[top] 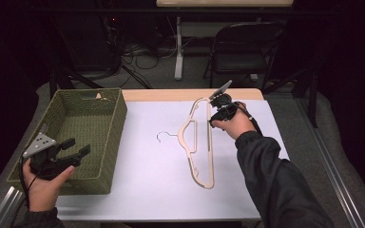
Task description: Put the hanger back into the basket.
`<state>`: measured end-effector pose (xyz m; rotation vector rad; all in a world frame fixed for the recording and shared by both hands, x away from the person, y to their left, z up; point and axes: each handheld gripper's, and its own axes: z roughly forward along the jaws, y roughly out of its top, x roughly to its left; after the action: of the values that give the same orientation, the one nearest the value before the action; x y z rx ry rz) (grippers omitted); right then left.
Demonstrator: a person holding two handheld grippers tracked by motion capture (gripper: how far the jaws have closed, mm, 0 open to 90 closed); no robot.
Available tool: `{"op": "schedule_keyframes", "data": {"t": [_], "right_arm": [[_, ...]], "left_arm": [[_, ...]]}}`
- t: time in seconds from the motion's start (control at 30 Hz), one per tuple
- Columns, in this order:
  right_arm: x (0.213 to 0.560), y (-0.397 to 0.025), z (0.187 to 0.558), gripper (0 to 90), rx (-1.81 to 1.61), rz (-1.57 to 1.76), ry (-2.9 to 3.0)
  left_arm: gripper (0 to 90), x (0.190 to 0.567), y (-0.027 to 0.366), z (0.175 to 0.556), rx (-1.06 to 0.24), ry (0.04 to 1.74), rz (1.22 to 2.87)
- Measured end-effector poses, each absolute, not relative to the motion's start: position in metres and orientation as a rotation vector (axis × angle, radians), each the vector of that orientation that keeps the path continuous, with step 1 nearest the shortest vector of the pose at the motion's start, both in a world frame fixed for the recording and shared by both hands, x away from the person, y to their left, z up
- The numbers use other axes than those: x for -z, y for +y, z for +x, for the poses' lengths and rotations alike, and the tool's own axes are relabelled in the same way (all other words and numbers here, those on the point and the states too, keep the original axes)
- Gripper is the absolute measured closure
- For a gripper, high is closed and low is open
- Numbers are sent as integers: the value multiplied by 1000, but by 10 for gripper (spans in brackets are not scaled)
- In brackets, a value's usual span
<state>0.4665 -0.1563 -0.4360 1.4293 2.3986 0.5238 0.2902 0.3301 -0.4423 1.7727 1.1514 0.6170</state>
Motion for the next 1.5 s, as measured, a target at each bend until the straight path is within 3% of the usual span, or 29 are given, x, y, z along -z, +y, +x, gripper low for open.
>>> {"op": "schedule_keyframes", "data": {"t": [0.07, 0.7, 1.2, 1.5], "right_arm": [[441, -151, 468, 397, -514, 1434, 2402], [474, -119, 474, 521, -467, 1451, 2464], [478, -115, 479, 522, -458, 1476, 2444], [482, -109, 482, 609, -418, 1525, 2504]], "left_arm": [[342, 442, 330, 290, -616, 1152, 1773], [342, 445, 328, 292, -609, 1149, 1782], [342, 445, 328, 293, -605, 1148, 1783], [342, 446, 327, 294, -601, 1147, 1785]]}}
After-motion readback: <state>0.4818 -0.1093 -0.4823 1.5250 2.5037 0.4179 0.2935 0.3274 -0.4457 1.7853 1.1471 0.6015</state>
